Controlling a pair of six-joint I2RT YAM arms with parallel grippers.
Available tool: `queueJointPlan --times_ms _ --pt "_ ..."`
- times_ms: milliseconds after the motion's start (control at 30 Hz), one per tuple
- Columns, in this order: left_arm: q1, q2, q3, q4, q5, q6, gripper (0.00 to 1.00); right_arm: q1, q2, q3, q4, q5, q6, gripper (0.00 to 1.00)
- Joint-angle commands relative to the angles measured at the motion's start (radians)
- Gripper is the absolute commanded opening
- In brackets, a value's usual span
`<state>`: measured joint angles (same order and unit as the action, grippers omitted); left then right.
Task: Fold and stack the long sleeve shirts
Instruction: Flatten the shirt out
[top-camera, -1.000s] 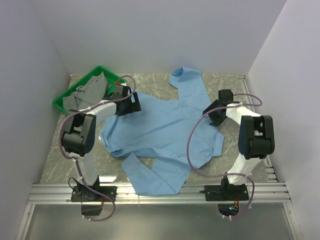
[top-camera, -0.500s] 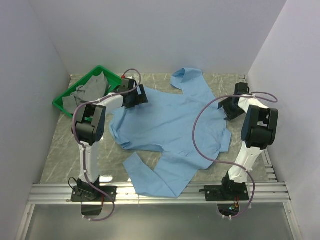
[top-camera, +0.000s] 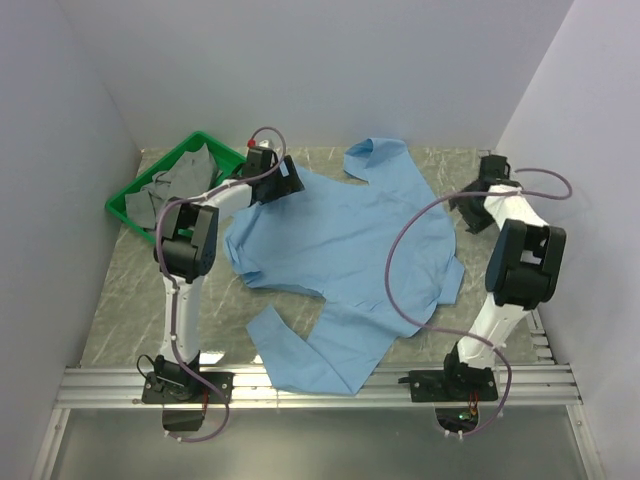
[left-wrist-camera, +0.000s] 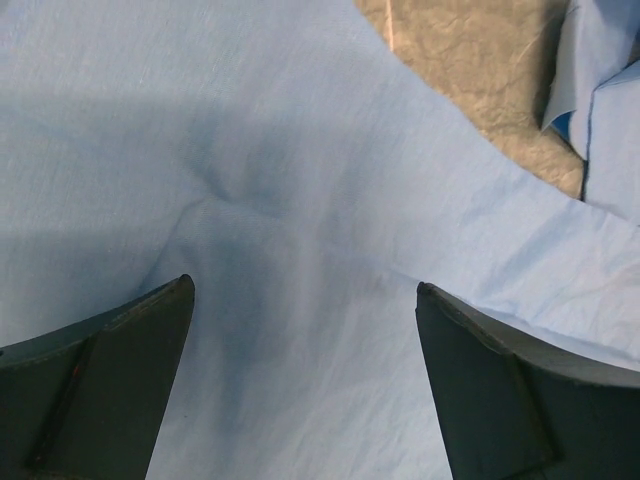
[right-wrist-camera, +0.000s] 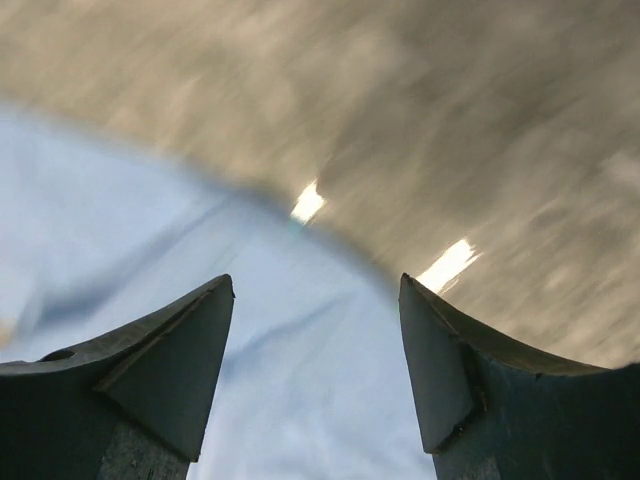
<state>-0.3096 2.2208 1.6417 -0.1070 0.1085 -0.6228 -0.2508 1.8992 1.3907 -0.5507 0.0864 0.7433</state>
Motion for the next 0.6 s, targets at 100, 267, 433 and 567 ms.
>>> queueJointPlan --times_ms 100,267,433,567 --pt "-0.008 -0.217 -0.063 0.021 -0.070 0.017 0.99 0.223 -0.281 -0.180 0.011 -0.025 -0.013 0.72" --pt "-0.028 -0.389 -0.262 -0.063 -0.105 -0.037 0.99 0.336 -0.391 -0.330 0.027 -0.131 0.027 0.71" --pt "-0.034 -0.573 -0.512 -0.097 -0.184 -0.077 0.99 0.367 -0.462 -0.492 0.047 -0.185 0.045 0.70" --pt "-0.033 -0.645 -0.654 -0.111 -0.200 -0.086 0.98 0.358 -0.496 -0.578 0.044 -0.157 0.053 0.70"
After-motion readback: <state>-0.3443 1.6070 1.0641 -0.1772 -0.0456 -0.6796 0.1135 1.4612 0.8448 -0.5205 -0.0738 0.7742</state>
